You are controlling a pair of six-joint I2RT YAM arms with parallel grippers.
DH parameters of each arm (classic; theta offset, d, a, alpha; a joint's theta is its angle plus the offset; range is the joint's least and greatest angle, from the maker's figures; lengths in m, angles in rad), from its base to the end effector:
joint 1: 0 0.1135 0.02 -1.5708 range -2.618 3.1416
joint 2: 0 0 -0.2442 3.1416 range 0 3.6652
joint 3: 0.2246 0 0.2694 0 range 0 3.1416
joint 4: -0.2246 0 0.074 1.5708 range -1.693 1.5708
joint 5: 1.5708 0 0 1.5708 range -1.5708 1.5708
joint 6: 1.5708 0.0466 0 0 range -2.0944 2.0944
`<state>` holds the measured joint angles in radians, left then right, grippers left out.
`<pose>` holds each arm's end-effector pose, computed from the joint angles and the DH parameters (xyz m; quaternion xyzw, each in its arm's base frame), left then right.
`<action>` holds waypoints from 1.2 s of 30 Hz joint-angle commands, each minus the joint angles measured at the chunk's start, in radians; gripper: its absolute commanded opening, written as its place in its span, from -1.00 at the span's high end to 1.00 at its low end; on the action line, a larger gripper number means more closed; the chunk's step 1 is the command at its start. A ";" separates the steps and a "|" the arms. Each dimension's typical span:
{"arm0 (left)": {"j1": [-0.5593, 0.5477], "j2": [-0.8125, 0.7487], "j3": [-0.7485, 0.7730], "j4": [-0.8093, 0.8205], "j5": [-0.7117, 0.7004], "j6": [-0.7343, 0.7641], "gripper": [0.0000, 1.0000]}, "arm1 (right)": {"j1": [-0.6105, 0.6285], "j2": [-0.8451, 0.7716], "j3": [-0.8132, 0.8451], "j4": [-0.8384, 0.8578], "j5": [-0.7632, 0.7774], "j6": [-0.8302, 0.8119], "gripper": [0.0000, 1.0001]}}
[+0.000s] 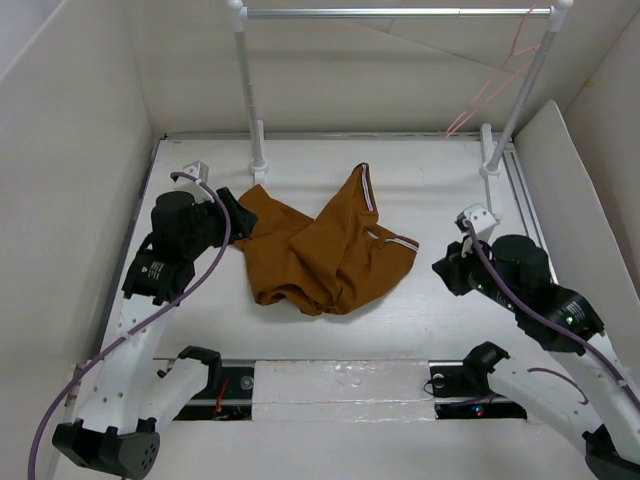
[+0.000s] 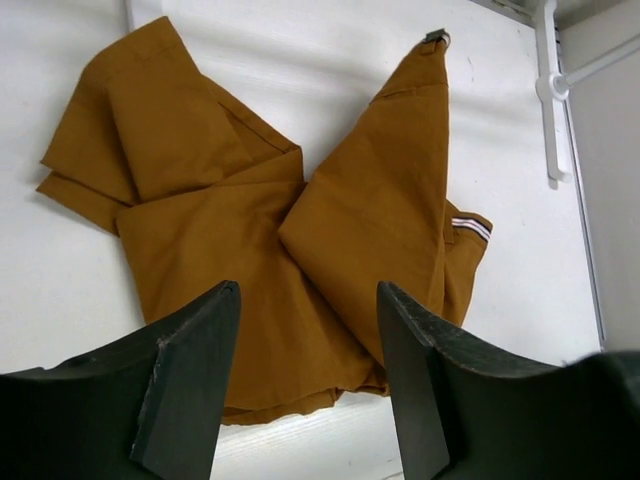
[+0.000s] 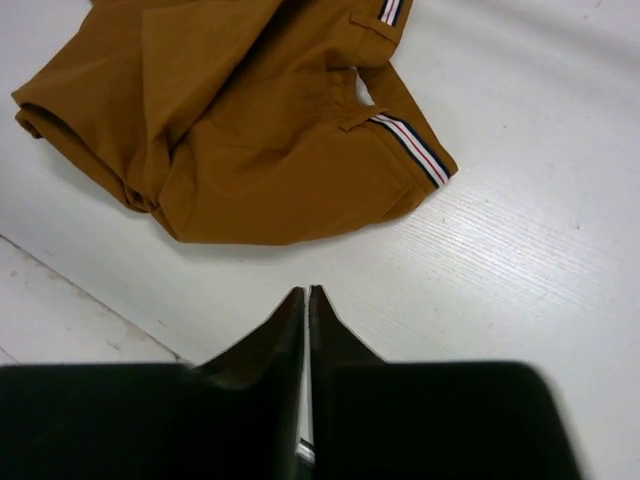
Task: Place the trousers on the hanger
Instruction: Flatten out the trousers at the center of the board.
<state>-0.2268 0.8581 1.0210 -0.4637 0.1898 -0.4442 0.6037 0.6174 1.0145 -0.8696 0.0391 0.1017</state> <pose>0.2164 -0.0590 0.3646 -0.0311 0.8028 -0.2665 0.5325 0.1222 0.0821 0.3569 -0.2019 0.8286 0.1646 0.4955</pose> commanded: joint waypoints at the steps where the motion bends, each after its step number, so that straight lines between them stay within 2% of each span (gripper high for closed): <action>1: 0.015 -0.024 -0.015 -0.010 -0.067 -0.007 -0.04 | -0.008 0.044 -0.036 0.113 -0.002 -0.008 0.62; 2: 0.015 -0.024 -0.039 -0.035 -0.072 -0.007 0.01 | -0.008 0.083 -0.040 0.122 0.001 -0.007 0.36; 3: 0.015 -0.018 -0.053 -0.055 -0.084 -0.019 0.06 | -0.022 0.105 -0.048 0.127 0.005 -0.005 -0.09; 4: 0.015 -0.005 -0.070 -0.079 -0.133 -0.036 0.12 | -0.041 0.125 -0.056 0.133 0.001 0.004 -0.30; 6: 0.026 0.012 -0.119 -0.157 -0.179 -0.077 0.18 | -0.088 0.198 -0.083 0.152 -0.024 0.004 -0.52; 8: 0.026 0.030 -0.162 -0.191 -0.207 -0.117 0.11 | -0.123 0.238 -0.106 0.184 -0.031 0.016 -0.62; 9: 0.026 0.025 -0.179 -0.187 -0.195 -0.128 0.00 | -0.142 0.270 -0.141 0.205 -0.092 0.016 -0.69; 10: 0.026 0.012 -0.196 -0.181 -0.149 -0.146 -0.22 | -0.177 0.286 -0.157 0.227 -0.111 0.016 -0.72; 15: 0.011 -0.021 -0.288 -0.086 -0.056 -0.189 -0.55 | -0.258 0.376 -0.229 0.385 -0.203 0.015 -0.93; 18: -0.061 0.025 -0.335 -0.011 -0.026 -0.247 -0.61 | -0.272 0.468 -0.244 0.460 -0.255 0.015 -0.94; 22: -0.072 0.079 -0.398 0.094 -0.038 -0.303 -0.63 | -0.291 0.577 -0.292 0.595 -0.315 0.026 -0.94; 24: -0.072 0.096 -0.426 0.161 -0.056 -0.318 -0.60 | -0.291 0.649 -0.295 0.661 -0.320 0.046 -0.92; 26: -0.072 0.159 -0.433 0.210 -0.072 -0.320 -0.48 | -0.301 0.708 -0.300 0.701 -0.311 0.078 -0.91; 29: -0.072 0.237 -0.429 0.281 -0.093 -0.320 -0.11 | -0.311 0.806 -0.324 0.776 -0.314 0.119 -0.78; 30: -0.072 0.246 -0.427 0.299 -0.101 -0.318 0.06 | -0.311 0.840 -0.333 0.802 -0.327 0.128 -0.47; 31: -0.072 0.266 -0.423 0.312 -0.111 -0.314 0.58 | -0.311 0.849 -0.341 0.854 -0.335 0.144 -0.15; 32: -0.072 0.274 -0.402 0.316 -0.119 -0.312 0.83 | -0.311 0.851 -0.349 0.860 -0.334 0.153 0.29; 33: -0.072 0.282 -0.383 0.300 -0.148 -0.309 1.00 | -0.320 0.823 -0.353 0.857 -0.321 0.167 0.99; 36: -0.062 0.240 -0.290 0.217 -0.219 -0.288 1.00 | -0.320 0.684 -0.347 0.737 -0.239 0.161 1.00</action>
<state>-0.3000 1.1435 0.6216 -0.2752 0.0669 -0.7486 0.2874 1.4120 0.6651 -0.1333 -0.2523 0.2436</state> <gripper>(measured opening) 0.013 0.032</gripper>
